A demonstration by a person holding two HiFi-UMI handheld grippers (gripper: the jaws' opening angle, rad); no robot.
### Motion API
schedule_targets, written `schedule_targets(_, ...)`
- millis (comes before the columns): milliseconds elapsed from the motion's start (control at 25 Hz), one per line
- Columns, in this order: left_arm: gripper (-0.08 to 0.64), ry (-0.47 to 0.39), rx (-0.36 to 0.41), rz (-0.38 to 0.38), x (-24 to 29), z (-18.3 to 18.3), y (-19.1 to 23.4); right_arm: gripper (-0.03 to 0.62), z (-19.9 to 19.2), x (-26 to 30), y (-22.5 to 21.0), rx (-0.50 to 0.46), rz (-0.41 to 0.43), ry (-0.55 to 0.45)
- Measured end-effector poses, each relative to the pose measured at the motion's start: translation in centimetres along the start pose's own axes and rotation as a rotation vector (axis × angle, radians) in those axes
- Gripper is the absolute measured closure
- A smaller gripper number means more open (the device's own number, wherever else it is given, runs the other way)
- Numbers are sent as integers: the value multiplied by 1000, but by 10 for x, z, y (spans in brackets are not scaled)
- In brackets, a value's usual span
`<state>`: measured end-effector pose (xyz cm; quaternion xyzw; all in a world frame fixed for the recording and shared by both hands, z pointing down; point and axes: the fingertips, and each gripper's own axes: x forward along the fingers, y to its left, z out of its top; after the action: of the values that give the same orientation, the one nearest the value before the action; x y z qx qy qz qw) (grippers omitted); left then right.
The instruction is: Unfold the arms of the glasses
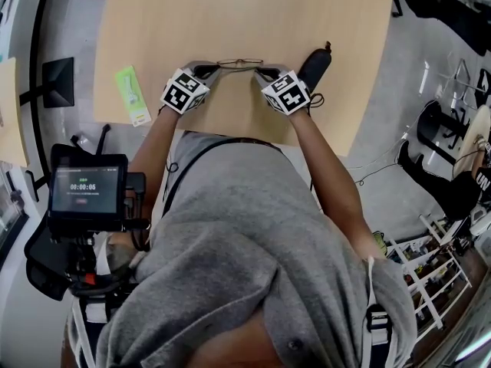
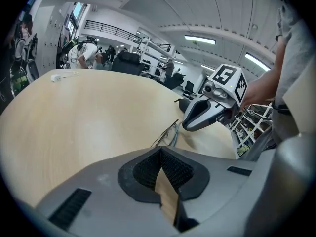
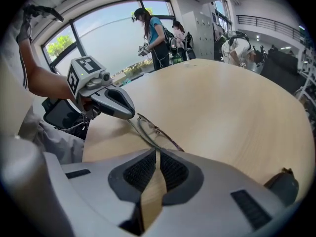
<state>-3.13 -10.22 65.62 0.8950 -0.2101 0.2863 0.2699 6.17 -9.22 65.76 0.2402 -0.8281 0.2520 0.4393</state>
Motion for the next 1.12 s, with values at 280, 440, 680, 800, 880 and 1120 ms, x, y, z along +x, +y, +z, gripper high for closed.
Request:
schedule_targets(280, 554, 2, -6, -13, 6, 0, -4, 573, 7, -9, -7, -17, -59, -26)
schedule_targets(440, 554, 4, 1, -26, 9, 1, -9, 500, 7, -14, -14, -15, -81, -8)
schedule_targets(680, 554, 7, 1, -38, 13, 1, -15, 500, 3, -10, -21, -37, -82, 14)
schedule_targets(800, 554, 11, 1, -40, 14, 0, -16, 500, 4, -11, -22, -66, -80, 34)
schedule_targets(880, 554, 11, 2, -40, 14, 1, -16, 500, 7, -16, -22, -71, -81, 37)
schedule_targets(1120, 554, 6, 6, -43, 15, 5, -16, 500, 5, -21, -32, -97, -110, 60)
